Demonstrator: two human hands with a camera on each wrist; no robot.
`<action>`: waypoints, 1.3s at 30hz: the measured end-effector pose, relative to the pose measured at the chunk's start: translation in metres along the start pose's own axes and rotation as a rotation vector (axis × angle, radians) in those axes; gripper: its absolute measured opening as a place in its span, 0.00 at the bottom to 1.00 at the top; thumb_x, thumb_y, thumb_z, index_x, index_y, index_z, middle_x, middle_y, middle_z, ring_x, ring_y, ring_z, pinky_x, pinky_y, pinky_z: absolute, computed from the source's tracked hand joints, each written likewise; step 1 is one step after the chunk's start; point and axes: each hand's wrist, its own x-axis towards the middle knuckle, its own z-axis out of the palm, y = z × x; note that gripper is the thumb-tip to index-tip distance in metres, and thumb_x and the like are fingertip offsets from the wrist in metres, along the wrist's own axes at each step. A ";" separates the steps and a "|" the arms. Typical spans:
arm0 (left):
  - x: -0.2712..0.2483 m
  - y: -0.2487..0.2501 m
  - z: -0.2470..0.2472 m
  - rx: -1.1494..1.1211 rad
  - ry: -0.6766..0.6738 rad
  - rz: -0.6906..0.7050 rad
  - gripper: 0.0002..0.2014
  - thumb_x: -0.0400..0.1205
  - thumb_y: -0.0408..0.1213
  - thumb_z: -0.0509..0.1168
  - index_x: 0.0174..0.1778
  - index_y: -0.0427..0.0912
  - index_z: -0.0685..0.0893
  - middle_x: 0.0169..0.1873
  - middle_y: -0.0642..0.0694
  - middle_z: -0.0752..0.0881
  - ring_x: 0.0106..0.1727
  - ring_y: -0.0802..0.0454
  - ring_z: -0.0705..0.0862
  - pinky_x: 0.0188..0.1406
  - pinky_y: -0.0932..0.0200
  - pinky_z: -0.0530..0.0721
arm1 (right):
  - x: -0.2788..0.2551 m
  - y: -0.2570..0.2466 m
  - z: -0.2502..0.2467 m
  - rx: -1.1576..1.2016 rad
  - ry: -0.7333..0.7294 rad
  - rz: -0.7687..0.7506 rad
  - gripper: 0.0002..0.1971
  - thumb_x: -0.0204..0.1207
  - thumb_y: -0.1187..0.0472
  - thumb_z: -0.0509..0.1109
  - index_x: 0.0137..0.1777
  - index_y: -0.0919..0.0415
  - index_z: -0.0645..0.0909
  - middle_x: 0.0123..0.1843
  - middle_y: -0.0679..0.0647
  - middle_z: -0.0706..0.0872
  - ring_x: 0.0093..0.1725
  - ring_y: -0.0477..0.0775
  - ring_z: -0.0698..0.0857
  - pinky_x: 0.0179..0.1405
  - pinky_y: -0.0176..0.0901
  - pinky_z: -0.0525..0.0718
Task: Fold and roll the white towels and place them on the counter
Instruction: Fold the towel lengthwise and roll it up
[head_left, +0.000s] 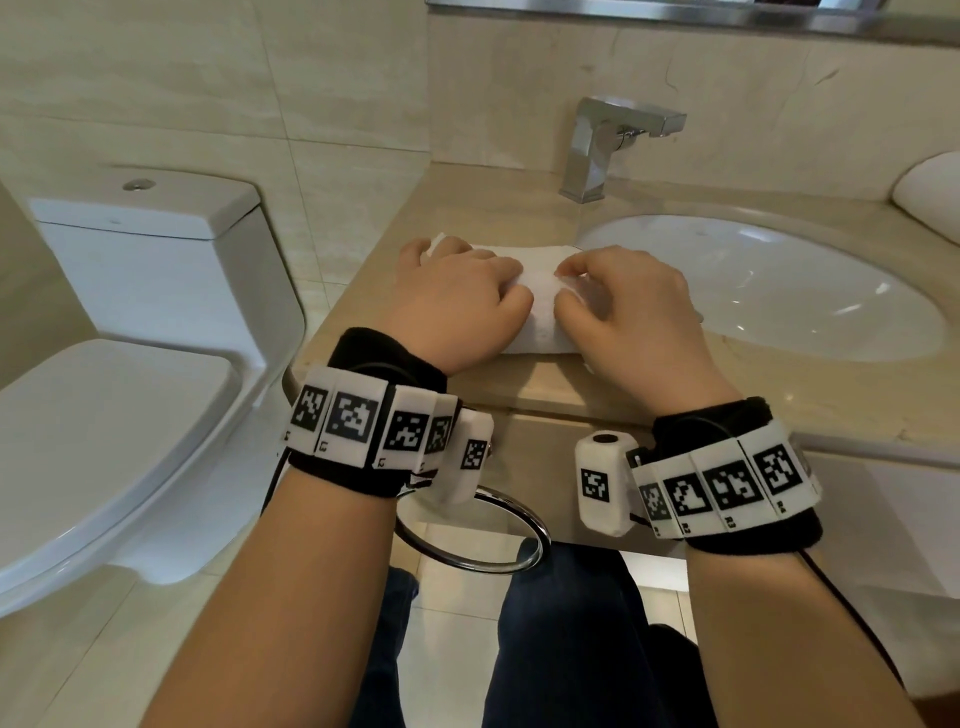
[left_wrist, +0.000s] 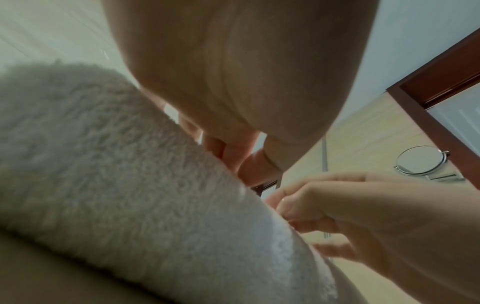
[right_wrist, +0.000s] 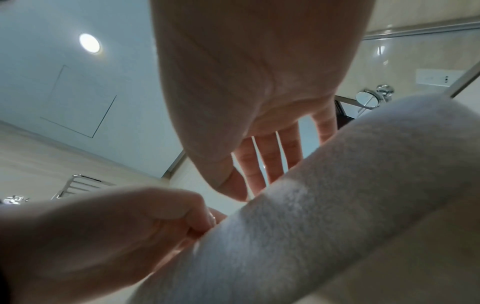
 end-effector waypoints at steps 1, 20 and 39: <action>0.001 0.000 0.000 -0.002 -0.005 -0.008 0.20 0.84 0.44 0.48 0.64 0.47 0.80 0.65 0.50 0.81 0.73 0.50 0.68 0.77 0.46 0.53 | 0.000 0.000 0.000 0.004 -0.017 -0.001 0.17 0.79 0.51 0.63 0.64 0.55 0.80 0.62 0.50 0.84 0.62 0.52 0.78 0.66 0.47 0.69; -0.005 0.003 0.001 0.088 0.036 0.107 0.24 0.80 0.45 0.59 0.73 0.44 0.69 0.70 0.47 0.76 0.71 0.46 0.72 0.72 0.51 0.63 | 0.007 0.022 0.008 0.026 -0.059 0.008 0.24 0.74 0.42 0.66 0.69 0.49 0.77 0.68 0.47 0.80 0.72 0.50 0.71 0.78 0.55 0.54; 0.000 0.009 -0.001 -0.041 0.079 -0.012 0.23 0.74 0.44 0.67 0.66 0.46 0.76 0.56 0.46 0.83 0.59 0.46 0.77 0.56 0.54 0.69 | 0.008 0.009 -0.011 -0.006 -0.289 0.142 0.26 0.68 0.53 0.73 0.67 0.42 0.71 0.62 0.54 0.76 0.69 0.60 0.67 0.67 0.50 0.60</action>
